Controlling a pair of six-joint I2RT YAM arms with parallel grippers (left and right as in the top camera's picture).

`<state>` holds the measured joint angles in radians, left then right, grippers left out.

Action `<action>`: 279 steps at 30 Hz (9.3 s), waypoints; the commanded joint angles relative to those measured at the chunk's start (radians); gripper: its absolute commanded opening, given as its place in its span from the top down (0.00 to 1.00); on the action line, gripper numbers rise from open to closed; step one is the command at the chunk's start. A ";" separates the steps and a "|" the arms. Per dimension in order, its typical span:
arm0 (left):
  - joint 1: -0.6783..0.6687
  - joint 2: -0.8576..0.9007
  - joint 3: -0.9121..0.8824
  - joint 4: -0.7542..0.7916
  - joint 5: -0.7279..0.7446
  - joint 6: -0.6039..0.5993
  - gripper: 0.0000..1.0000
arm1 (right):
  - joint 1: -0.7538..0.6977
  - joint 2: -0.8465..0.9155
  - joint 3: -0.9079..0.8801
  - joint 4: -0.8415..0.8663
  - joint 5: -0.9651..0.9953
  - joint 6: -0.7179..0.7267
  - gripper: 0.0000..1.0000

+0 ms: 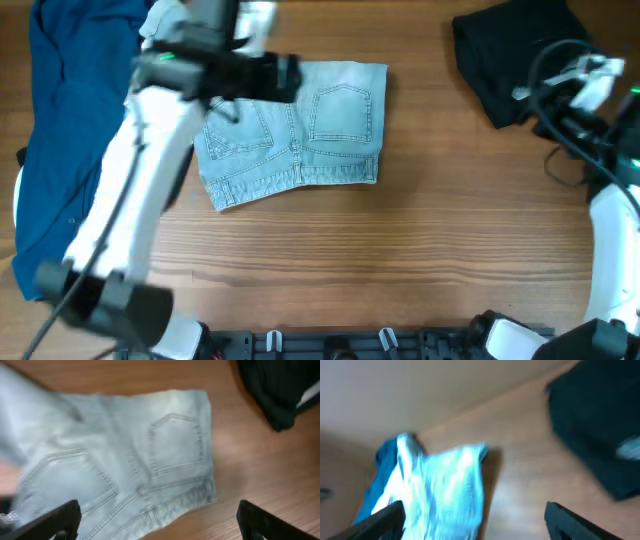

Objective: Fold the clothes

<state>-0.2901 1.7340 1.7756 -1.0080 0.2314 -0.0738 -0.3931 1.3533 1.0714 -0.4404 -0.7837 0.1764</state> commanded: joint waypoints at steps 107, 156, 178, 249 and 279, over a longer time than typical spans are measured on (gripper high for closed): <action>0.183 0.088 -0.153 0.435 -0.196 -0.152 0.00 | 0.477 0.726 0.852 -0.515 0.459 0.021 0.00; 0.104 0.793 0.372 0.449 0.167 0.096 0.11 | 0.303 0.011 0.291 -0.510 0.527 0.008 0.06; 0.148 0.842 0.372 0.305 -0.098 -0.041 0.96 | 0.315 0.026 0.290 -0.486 0.513 0.027 0.10; 0.372 0.583 0.371 -0.271 -0.069 0.173 0.00 | 0.351 0.813 1.030 -0.639 0.534 -0.014 0.00; 0.400 0.624 0.285 -0.312 -0.108 0.032 0.96 | 0.364 0.810 1.030 -0.740 0.520 -0.020 0.00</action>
<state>0.0795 2.4180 2.0689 -1.2564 0.2298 0.0727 -0.0353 2.1811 2.0823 -1.1675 -0.2470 0.1555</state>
